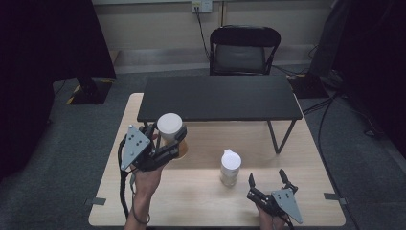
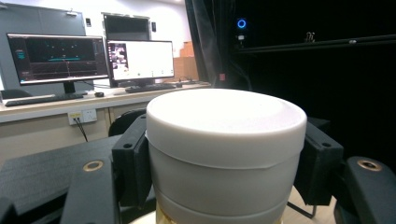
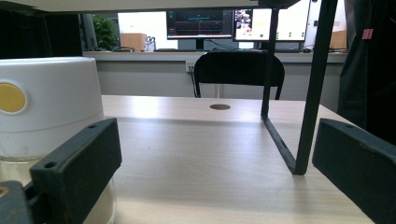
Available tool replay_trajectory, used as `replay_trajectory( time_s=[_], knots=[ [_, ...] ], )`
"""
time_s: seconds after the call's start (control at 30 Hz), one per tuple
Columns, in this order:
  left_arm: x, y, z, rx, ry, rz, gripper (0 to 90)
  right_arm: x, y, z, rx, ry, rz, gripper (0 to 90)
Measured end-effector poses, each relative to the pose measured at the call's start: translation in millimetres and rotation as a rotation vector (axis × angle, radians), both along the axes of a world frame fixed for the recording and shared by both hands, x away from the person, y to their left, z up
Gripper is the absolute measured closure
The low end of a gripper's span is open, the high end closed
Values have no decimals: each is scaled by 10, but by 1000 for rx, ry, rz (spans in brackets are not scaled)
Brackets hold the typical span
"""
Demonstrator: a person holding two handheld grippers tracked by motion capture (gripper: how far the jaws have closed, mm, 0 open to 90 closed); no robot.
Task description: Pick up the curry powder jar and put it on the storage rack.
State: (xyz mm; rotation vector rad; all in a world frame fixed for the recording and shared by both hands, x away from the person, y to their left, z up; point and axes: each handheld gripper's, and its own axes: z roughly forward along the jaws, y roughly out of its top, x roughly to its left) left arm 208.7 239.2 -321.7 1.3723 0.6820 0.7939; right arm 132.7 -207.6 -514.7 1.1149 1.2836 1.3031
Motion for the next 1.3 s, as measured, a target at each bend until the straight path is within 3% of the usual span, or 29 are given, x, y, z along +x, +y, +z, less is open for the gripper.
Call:
replay_trajectory(
  time_s=[0.23,0.37,0.6,0.83,0.97,1.07,1.3],
  knots=[
    [74,-86,81,-10,6,36,342,0,3,1,0,1,-2,2],
    [56,-206,152,-41,23,87,342,-1,4,0,0,0,-2,1],
    [130,-453,246,-42,18,162,342,-1,3,1,0,1,-2,1],
    [344,-566,368,-19,44,197,342,-1,4,1,0,0,-2,1],
    [445,-610,437,-34,56,213,342,-1,4,2,0,1,-2,1],
    [537,-660,480,-21,62,214,342,1,-1,4,0,2,1,1],
    [742,-758,474,-26,72,242,342,0,-3,2,1,1,2,1]
  ],
)
